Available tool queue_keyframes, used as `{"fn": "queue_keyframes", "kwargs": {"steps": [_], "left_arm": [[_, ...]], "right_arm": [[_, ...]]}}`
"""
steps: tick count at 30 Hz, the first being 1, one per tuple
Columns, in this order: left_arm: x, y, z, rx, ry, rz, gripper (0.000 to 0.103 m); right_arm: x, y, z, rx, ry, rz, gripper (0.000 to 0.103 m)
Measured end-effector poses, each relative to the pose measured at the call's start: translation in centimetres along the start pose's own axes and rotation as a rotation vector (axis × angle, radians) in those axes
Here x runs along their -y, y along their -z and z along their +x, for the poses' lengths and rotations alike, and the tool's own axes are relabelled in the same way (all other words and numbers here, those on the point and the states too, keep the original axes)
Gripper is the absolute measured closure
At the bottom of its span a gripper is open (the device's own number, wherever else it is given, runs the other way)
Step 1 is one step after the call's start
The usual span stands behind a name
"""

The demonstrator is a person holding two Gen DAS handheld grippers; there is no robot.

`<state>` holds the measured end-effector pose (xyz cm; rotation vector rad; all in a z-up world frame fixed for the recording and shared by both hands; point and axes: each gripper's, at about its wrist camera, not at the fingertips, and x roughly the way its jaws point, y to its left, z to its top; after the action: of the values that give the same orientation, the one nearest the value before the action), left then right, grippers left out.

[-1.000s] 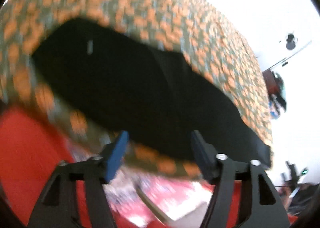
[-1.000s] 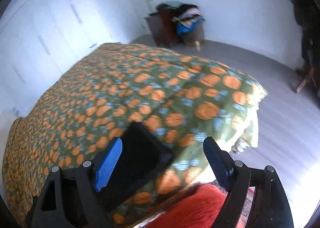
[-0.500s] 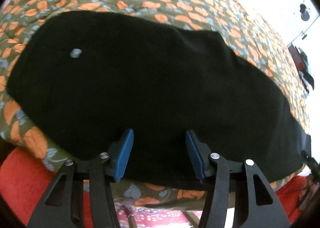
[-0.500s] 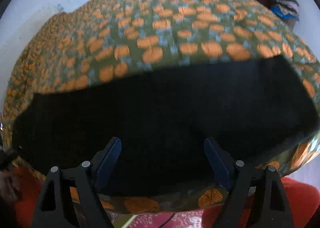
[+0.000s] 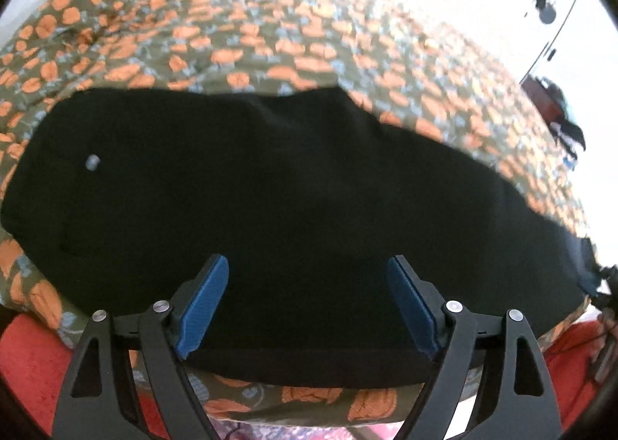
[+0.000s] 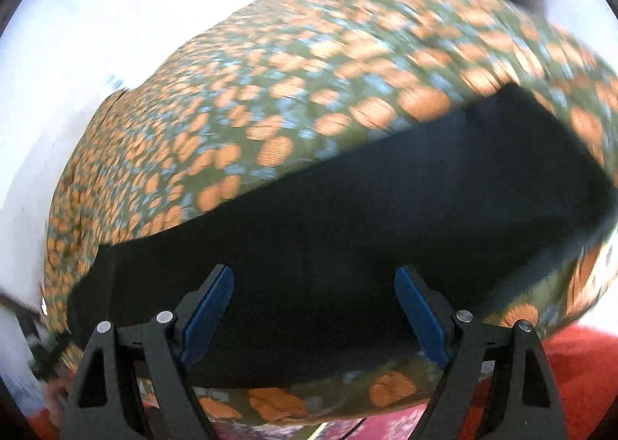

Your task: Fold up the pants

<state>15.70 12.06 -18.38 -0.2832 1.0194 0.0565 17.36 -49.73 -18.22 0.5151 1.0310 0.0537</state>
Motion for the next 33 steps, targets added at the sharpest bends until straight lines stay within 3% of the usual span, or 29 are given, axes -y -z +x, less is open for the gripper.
{"fn": "queue_keyframes", "kwargs": {"steps": [4, 8, 12, 13, 15, 18, 21, 26, 31, 33], "left_arm": [[-0.6, 0.3, 0.1, -0.020, 0.006, -0.027, 0.018], [-1.0, 0.9, -0.1, -0.025, -0.014, -0.040, 0.018], [-1.8, 1.1, 0.0, -0.037, -0.024, -0.071, 0.018], [-2.0, 1.2, -0.1, -0.035, -0.025, -0.079, 0.018], [-2.3, 1.2, -0.2, -0.033, -0.022, -0.098, 0.018], [-2.6, 1.3, -0.2, -0.034, -0.017, -0.120, 0.018], [-2.4, 1.2, -0.1, -0.037, -0.027, -0.116, 0.018], [-2.0, 1.2, -0.1, -0.039, -0.023, -0.108, 0.018], [-1.9, 1.2, 0.0, -0.042, -0.029, -0.093, 0.018], [-2.1, 1.2, -0.1, -0.040, -0.026, -0.102, 0.018]], "right_arm": [[3.6, -0.8, -1.6, 0.064, -0.061, 0.164, 0.018], [8.8, -2.9, -3.5, 0.127, -0.046, 0.339, 0.018], [14.4, -5.2, -5.1, 0.167, -0.088, 0.497, 0.019], [15.3, -5.8, -6.1, 0.190, -0.049, 0.512, 0.019], [16.4, -6.3, -8.0, 0.227, 0.003, 0.513, 0.019], [17.5, -6.6, -9.7, 0.244, -0.048, 0.496, 0.019], [17.7, -6.4, -10.0, 0.206, -0.057, 0.459, 0.019], [17.5, -4.5, -9.7, 0.187, -0.139, 0.524, 0.019], [16.4, -6.2, -9.1, 0.180, -0.108, 0.373, 0.019], [16.9, -7.0, -8.1, 0.121, -0.126, 0.349, 0.019]]}}
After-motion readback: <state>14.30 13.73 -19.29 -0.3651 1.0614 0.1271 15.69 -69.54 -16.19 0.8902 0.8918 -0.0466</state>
